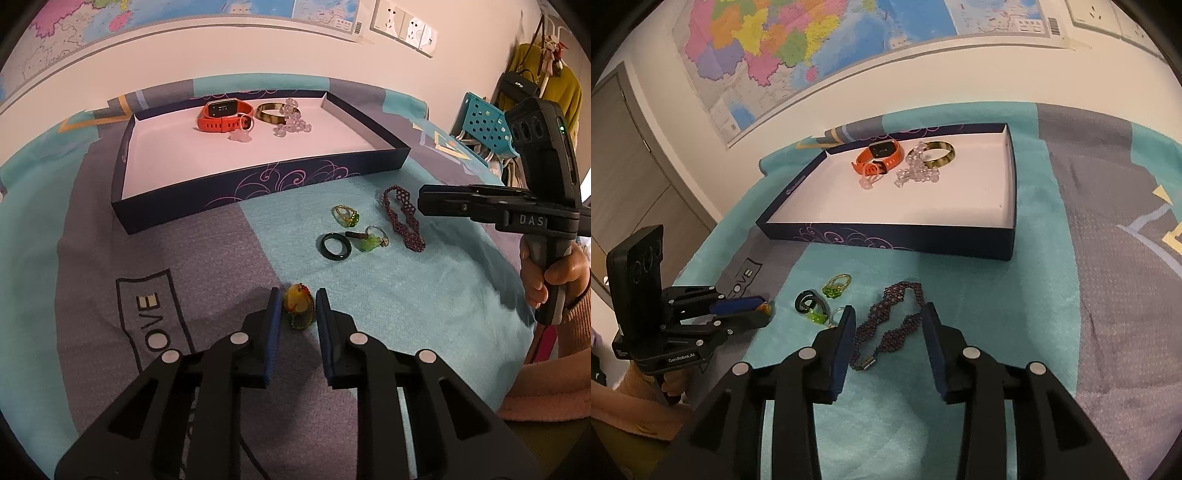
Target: Organize jewelry
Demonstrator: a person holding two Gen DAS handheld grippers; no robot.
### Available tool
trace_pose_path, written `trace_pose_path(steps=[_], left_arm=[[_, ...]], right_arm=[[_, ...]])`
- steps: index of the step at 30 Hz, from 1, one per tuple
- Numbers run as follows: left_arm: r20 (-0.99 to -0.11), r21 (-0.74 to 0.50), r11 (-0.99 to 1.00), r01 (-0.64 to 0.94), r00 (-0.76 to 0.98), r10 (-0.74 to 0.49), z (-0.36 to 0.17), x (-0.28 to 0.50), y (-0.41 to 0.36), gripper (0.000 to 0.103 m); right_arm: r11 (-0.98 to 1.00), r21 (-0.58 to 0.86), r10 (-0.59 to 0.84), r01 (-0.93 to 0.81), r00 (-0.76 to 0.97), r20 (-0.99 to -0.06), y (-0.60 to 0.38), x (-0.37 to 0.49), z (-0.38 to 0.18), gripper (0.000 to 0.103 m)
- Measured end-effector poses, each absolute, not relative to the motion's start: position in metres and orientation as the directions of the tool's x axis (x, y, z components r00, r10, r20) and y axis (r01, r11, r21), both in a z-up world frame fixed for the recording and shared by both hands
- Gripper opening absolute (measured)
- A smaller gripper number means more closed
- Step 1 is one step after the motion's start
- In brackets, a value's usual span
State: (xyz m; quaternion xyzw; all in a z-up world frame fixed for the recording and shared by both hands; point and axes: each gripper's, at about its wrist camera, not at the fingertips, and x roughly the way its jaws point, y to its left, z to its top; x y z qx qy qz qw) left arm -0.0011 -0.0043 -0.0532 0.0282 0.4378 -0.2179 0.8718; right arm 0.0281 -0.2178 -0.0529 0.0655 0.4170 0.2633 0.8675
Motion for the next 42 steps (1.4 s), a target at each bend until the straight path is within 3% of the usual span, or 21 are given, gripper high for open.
trace_pose_path(steps=[7,19,24,27,40,42], left_arm=[[-0.775,-0.139,0.905,0.402,0.524,-0.352,-0.053,-0.001,-0.005,0.019],[-0.773,-0.141,0.906,0.398,0.527,-0.352,-0.053,-0.001,-0.005,0.02],[-0.761,-0.121,0.907,0.402,0.549,-0.345,-0.048,0.0,-0.007,0.034],[-0.748,-0.107,0.895,0.434,0.558,-0.36,-0.041,-0.001,-0.015,0.035],[-0.782,-0.046,0.868,0.495,0.523,-0.339,-0.055,0.03,-0.054,0.034],[-0.78,-0.041,0.87,0.491,0.529,-0.335,-0.055,0.03,-0.053,0.025]], right_arm=[[0.859,0.308,0.495,-0.41,0.505,-0.708,-0.208,0.028,-0.059,0.049],[0.879,0.224,0.437,-0.421,0.524,-0.731,-0.192,0.023,-0.065,0.051],[0.881,0.219,0.433,-0.419,0.528,-0.731,-0.193,0.023,-0.065,0.051],[0.881,0.224,0.435,-0.417,0.528,-0.73,-0.193,0.023,-0.065,0.051],[0.881,0.233,0.439,-0.411,0.529,-0.726,-0.196,0.023,-0.064,0.052],[0.879,0.232,0.441,-0.416,0.528,-0.725,-0.194,0.024,-0.064,0.052]])
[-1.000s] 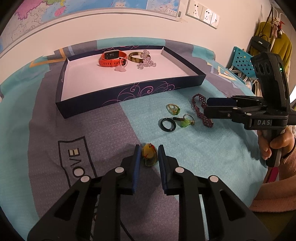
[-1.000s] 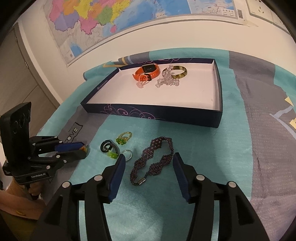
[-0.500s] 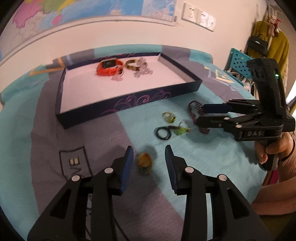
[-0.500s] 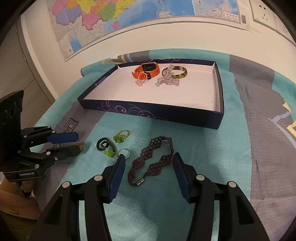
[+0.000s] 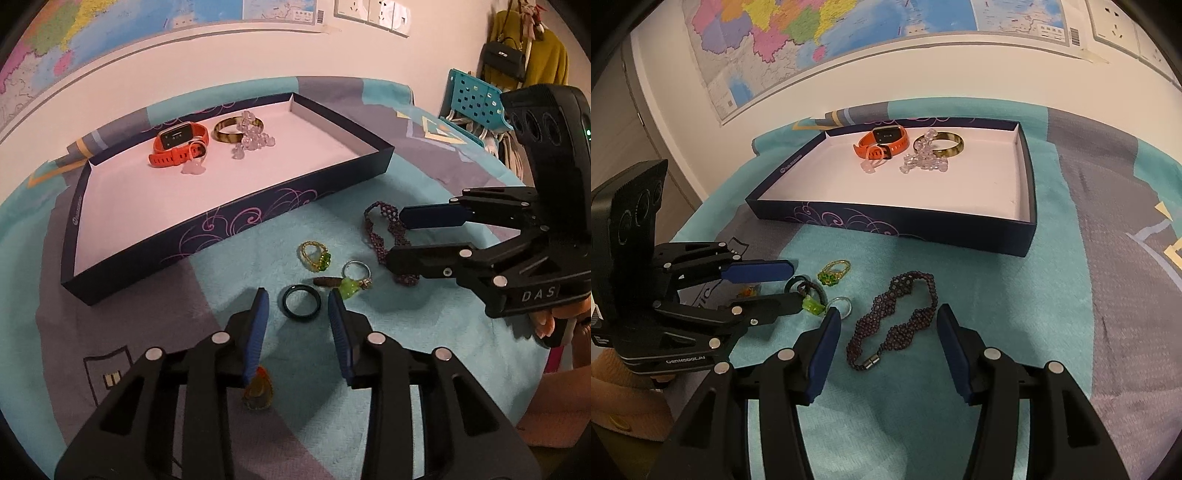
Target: Organize jewelry
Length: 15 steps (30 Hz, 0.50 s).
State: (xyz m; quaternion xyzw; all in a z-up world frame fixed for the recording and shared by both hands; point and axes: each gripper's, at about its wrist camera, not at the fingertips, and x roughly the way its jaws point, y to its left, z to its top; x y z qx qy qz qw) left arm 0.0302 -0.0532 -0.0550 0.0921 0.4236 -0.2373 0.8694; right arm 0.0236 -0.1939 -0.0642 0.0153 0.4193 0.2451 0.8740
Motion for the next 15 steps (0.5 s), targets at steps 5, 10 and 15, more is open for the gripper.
trace_pose_path(steps=[5,10,15], left_arm=[[-0.778,-0.046,0.877,0.478,0.533,-0.331,-0.055,0.029,-0.051,0.023],[-0.773,-0.059,0.881,0.469,0.537,-0.338,-0.053,0.027,-0.047,0.023],[-0.767,-0.086,0.891,0.447,0.54,-0.345,-0.051,0.027,-0.04,0.023]], right_arm=[[0.88,0.217,0.434,-0.421,0.532,-0.727,-0.19,0.026,-0.064,0.053],[0.893,0.168,0.393,-0.417,0.543,-0.742,-0.185,0.027,-0.064,0.045],[0.913,0.118,0.338,-0.389,0.564,-0.753,-0.187,0.031,-0.065,0.022]])
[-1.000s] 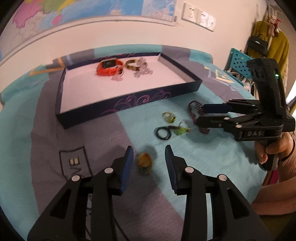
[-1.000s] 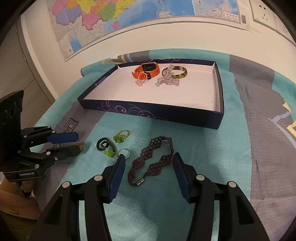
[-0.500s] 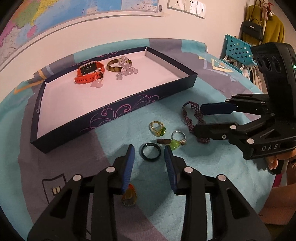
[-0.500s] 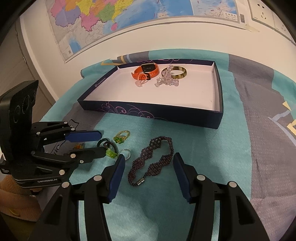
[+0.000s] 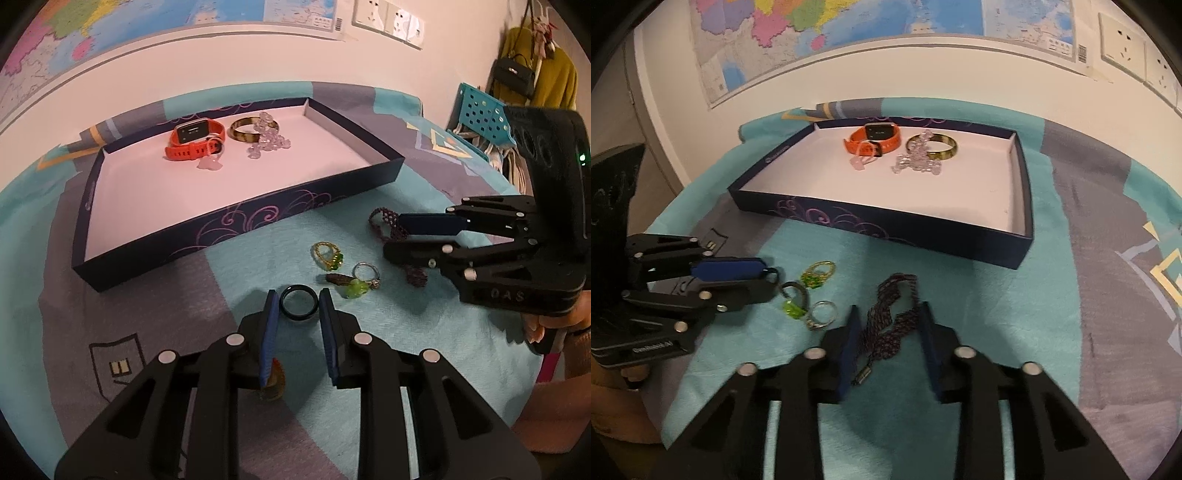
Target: Organize jewelry
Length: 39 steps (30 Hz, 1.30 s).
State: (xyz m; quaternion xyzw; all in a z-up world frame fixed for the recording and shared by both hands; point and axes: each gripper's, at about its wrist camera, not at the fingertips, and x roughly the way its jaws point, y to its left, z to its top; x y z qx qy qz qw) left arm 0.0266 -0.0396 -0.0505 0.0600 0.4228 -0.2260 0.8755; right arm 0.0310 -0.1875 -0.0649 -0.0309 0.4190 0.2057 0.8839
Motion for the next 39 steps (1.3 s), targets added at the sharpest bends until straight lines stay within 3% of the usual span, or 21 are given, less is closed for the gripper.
trace_pose_path(steps=[2,5,20,39], left_arm=[[-0.763,-0.094,0.894,0.438,0.545,-0.348,-0.048,0.026,-0.036,0.023],[-0.755,-0.111,0.895,0.432,0.549,-0.358,-0.045,0.026,-0.032,0.023],[-0.696,-0.117,0.908,0.402,0.62,-0.364,-0.007,0.039,-0.014,0.023],[-0.682,-0.114,0.923,0.368,0.647,-0.342,0.007,0.101,-0.015,0.023]], right_arm=[[0.918,0.13,0.337,-0.375,0.565,-0.753,-0.193,0.033,-0.065,0.011],[0.913,0.176,0.368,-0.368,0.556,-0.746,-0.2,0.034,-0.065,0.009],[0.879,0.223,0.457,-0.421,0.612,-0.645,-0.205,0.037,-0.013,0.008],[0.872,0.193,0.464,-0.45,0.631,-0.622,-0.192,0.104,0.003,0.008]])
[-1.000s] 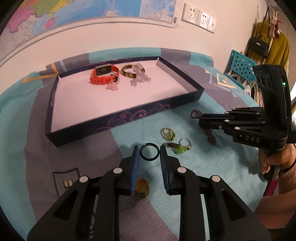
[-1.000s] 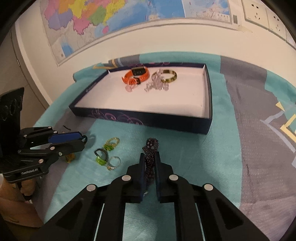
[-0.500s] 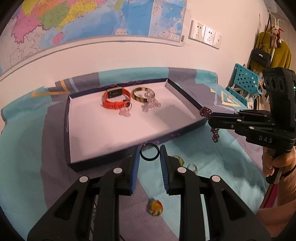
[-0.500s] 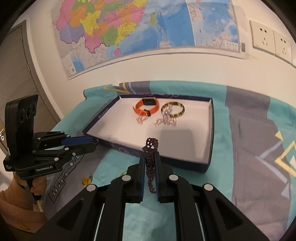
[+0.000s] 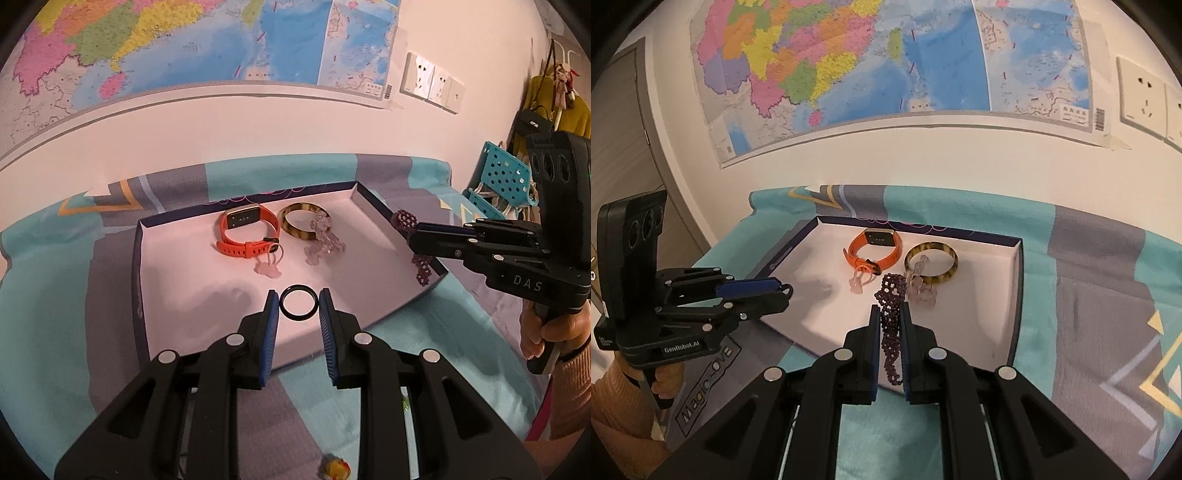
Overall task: Organize jewelry
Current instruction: 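Carry bracelet and black ring to the box, opening right tool over it, then open the left tool to drop the black ring in the box, withdraw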
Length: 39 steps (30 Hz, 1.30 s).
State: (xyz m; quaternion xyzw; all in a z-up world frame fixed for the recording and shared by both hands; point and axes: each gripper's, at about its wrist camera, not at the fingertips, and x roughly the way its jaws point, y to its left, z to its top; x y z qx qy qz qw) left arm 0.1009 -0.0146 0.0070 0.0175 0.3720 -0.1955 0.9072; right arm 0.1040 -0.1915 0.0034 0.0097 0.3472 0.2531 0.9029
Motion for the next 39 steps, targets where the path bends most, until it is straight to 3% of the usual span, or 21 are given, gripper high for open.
trace_pose_path(steps=[15,29,34,36,39], left_arm=[[-0.735,-0.147,0.934,0.327,0.596,-0.324,-0.022,0.144,-0.02,0.023],[-0.779,-0.134,0.94,0.315,0.553,-0.296,-0.04,0.163,-0.028,0.023],[-0.774,-0.108,0.945,0.307,0.57,-0.274,-0.039,0.161,-0.029,0.033],[-0.764,-0.095,0.949,0.302,0.589,-0.264,-0.035,0.157,-0.028,0.044],[-0.743,-0.084,0.953,0.291,0.618,-0.255,-0.025,0.148,-0.023,0.045]], right_arm=[[0.864,0.214,0.47,-0.455,0.581,-0.665,-0.178,0.141,-0.021,0.004],[0.865,0.245,0.475,-0.437,0.56,-0.679,-0.184,0.134,-0.035,0.01],[0.857,0.255,0.492,-0.447,0.567,-0.661,-0.186,0.122,-0.029,0.011],[0.848,0.258,0.506,-0.463,0.564,-0.652,-0.186,0.113,-0.026,0.016],[0.835,0.253,0.521,-0.488,0.555,-0.648,-0.183,0.1,-0.024,0.021]])
